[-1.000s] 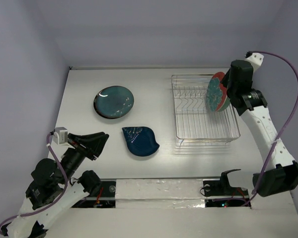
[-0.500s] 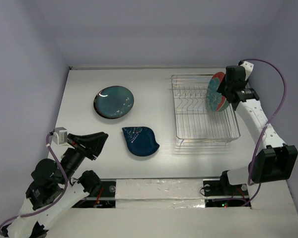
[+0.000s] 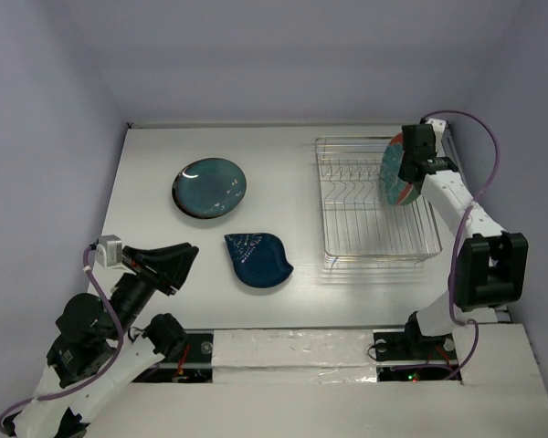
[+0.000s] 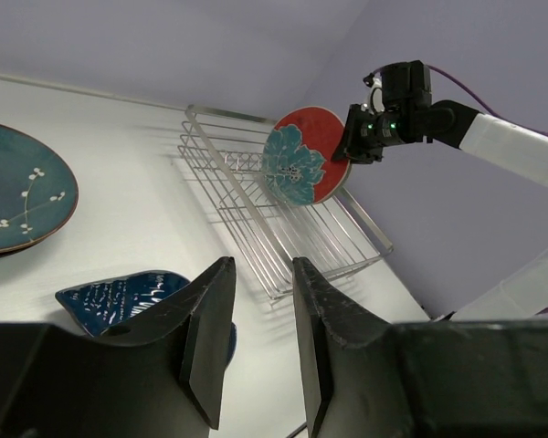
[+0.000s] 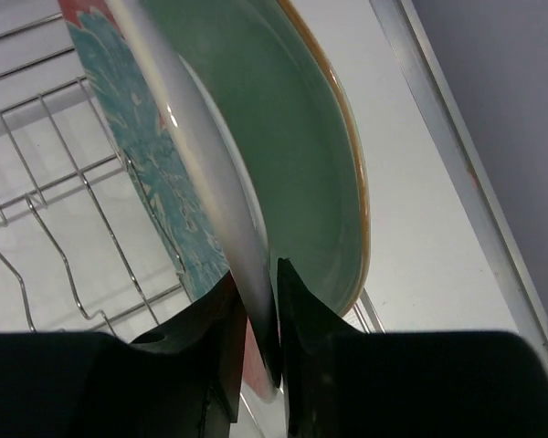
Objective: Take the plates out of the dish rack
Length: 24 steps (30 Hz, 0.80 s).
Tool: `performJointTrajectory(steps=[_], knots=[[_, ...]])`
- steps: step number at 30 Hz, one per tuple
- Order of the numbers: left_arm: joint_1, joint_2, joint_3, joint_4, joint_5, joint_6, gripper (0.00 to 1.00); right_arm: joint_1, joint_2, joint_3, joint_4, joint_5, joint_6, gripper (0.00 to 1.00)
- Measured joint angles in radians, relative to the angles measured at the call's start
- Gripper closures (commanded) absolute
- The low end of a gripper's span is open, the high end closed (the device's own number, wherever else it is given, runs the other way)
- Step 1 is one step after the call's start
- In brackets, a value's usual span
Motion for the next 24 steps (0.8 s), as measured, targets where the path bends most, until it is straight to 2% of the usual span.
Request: performJointTrajectory(steps=[1,2,7,16,24], knots=[[0.0,0.0,0.0,0.0,0.0,0.0,0.71,-0.001,-0.003,0.0,0.001,0.001,-0.007,0.82],[0.0,0.0,0.0,0.0,0.0,0.0,0.71,-0.001,-0.006,0.0,0.002,-0.004,-0.019,0.9],[0.0,0.0,0.0,0.0,0.0,0.0,0.7,0.005,-0.024,0.0,-0.001,-0.031,-0.077,1.0],[0.0,0.0,0.0,0.001,0.0,0.0,0.69,0.005,-0.114,0.023,-0.084,-0.042,-0.123,1.0],[0.0,0.0,0.0,0.002,0.0,0.0,0.68,0.017,-0.296,0.186,-0.158,-0.063,-0.068,1.0]])
